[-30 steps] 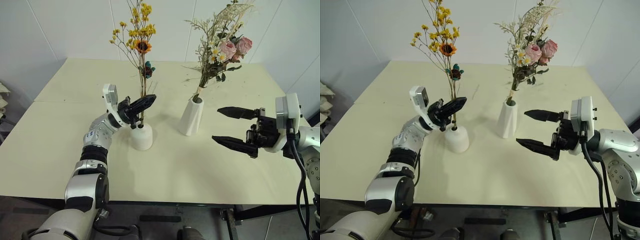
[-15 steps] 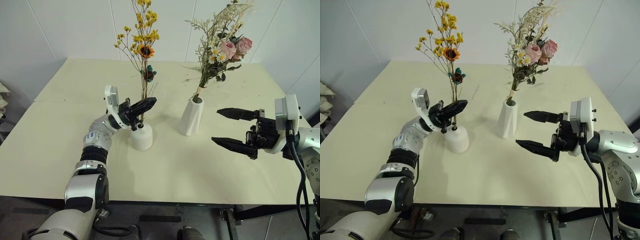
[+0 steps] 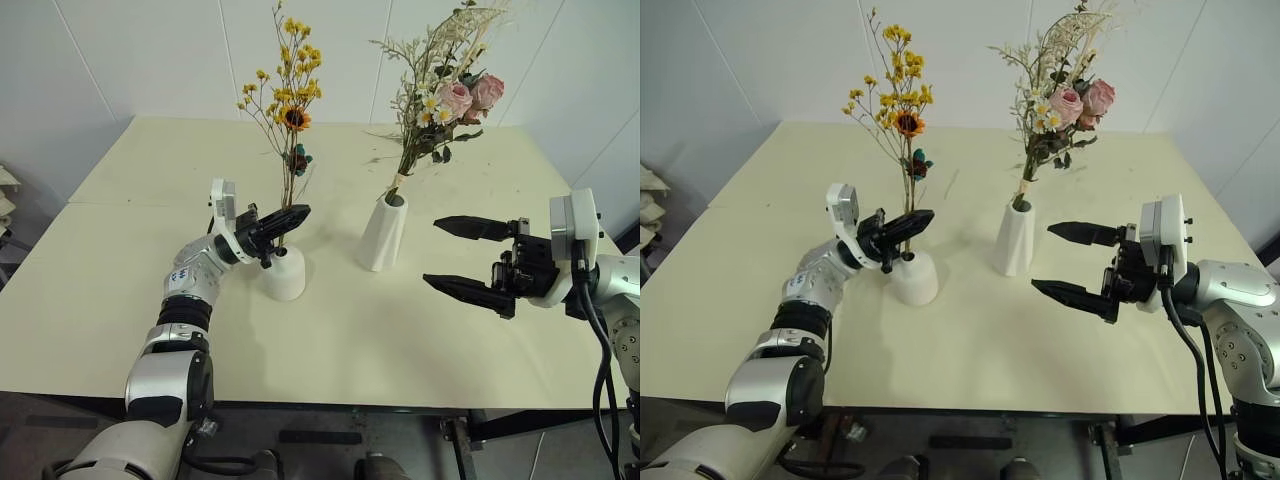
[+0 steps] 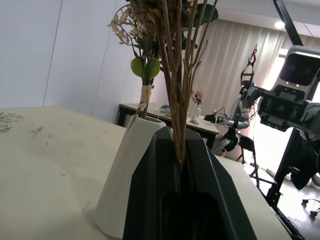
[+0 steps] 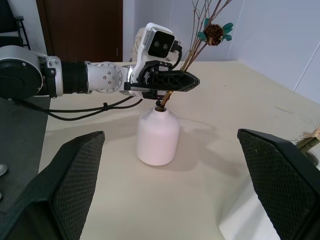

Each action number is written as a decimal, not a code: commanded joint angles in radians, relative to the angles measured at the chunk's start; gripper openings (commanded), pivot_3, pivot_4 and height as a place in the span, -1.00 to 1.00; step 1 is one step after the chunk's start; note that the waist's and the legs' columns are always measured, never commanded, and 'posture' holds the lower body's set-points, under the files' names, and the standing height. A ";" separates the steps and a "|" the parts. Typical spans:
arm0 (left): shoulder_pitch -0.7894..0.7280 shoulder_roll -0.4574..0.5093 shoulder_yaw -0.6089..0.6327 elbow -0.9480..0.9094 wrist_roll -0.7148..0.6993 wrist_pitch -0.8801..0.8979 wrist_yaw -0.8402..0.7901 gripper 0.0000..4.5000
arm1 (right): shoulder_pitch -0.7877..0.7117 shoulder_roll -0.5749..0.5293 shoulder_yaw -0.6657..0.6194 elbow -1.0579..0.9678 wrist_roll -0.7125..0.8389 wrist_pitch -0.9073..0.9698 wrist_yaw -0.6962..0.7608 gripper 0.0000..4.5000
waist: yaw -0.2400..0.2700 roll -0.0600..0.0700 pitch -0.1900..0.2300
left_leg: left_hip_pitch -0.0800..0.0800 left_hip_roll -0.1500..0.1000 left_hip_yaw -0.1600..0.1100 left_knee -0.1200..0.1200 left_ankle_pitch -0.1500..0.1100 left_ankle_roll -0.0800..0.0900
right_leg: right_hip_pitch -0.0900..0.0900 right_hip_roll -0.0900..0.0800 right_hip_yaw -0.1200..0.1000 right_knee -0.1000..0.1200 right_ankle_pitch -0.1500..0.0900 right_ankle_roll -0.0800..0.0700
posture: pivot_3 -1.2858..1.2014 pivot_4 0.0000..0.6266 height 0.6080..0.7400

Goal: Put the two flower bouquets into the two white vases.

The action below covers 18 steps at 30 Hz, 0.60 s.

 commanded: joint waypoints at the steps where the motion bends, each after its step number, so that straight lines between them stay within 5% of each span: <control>1: 0.010 0.015 -0.016 -0.024 0.017 -0.016 -0.010 -0.99 | -0.009 0.003 -0.018 -0.023 0.017 -0.014 -0.002 1.00 | 0.000 0.000 0.000 | 0.000 0.000 0.000 0.000 0.000 0.000 | 0.000 0.000 0.000 0.000 0.000 0.000 | 0.03 -0.52 1.00; 18: 0.012 0.006 -0.047 0.005 0.041 -0.024 -0.023 -0.99 | -0.008 0.005 -0.016 -0.025 0.015 -0.013 -0.005 1.00 | 0.000 0.000 0.000 | 0.000 0.000 0.000 0.000 0.000 0.000 | 0.000 0.000 0.000 0.000 0.000 0.000 | 0.03 -0.52 1.00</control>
